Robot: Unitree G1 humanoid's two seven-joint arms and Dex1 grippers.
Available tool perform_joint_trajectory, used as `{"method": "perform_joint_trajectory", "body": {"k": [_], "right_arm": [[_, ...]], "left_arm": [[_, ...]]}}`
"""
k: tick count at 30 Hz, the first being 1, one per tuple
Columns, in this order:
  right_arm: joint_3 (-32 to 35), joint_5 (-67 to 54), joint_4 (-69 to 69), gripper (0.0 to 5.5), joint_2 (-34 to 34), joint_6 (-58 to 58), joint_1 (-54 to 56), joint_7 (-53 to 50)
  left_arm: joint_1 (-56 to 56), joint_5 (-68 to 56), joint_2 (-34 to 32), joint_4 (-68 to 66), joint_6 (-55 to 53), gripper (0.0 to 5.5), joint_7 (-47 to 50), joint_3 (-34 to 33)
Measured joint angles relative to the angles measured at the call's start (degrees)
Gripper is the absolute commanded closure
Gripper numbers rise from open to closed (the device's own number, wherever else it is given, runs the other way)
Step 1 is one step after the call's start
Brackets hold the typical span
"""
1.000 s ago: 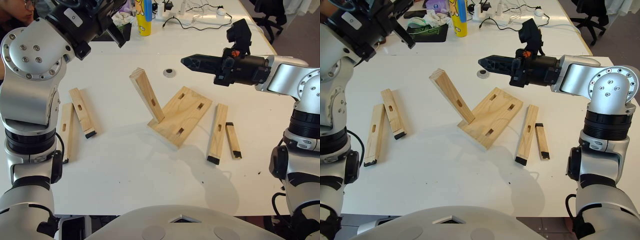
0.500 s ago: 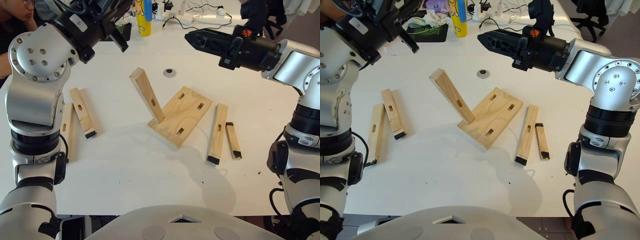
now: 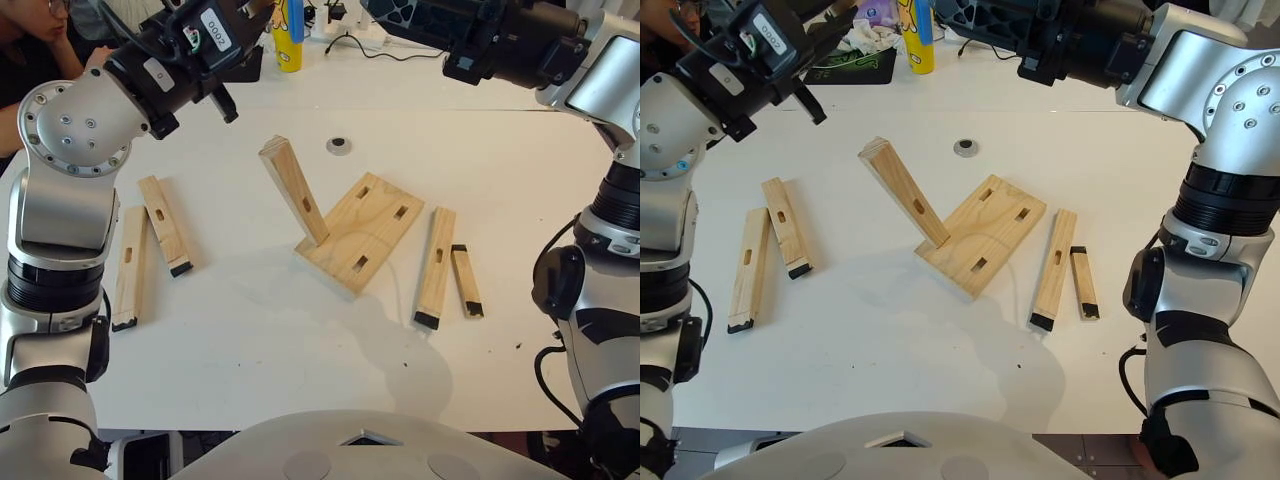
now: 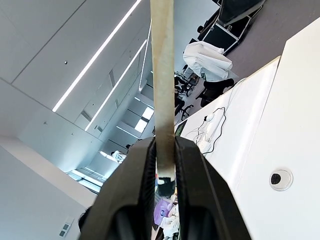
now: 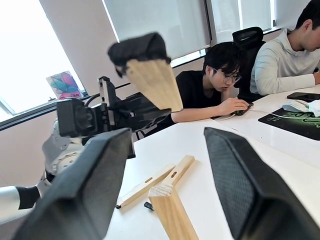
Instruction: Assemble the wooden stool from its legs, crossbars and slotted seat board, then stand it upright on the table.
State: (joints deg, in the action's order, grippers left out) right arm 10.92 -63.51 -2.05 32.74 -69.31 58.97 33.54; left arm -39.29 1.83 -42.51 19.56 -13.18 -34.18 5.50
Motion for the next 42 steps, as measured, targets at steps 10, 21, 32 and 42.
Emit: {"method": "perform_joint_trajectory", "body": {"k": [10, 21, 32, 42], "right_arm": [[-0.14, 1.15, -0.85, 2.78, 0.3, -0.27, 0.51, 2.5], [-0.45, 2.51, -0.02, 2.78, 0.62, -0.24, 1.17, 4.28], [-1.72, 4.16, 1.45, 3.22, -0.04, -0.35, 1.16, 3.97], [-2.47, 6.95, 1.45, 4.15, 0.17, -0.07, 1.15, 3.93]], "left_arm": [[0.76, 3.35, -0.11, -2.03, 7.0, 5.08, -2.27, 0.38], [0.82, 6.25, 0.32, -3.55, 9.47, 5.08, -3.13, 1.18], [0.82, 9.61, 0.6, -2.92, 11.08, 5.08, -3.28, 1.88], [0.82, 10.73, 0.59, -2.95, 12.35, 5.08, -3.34, 1.83]]}}
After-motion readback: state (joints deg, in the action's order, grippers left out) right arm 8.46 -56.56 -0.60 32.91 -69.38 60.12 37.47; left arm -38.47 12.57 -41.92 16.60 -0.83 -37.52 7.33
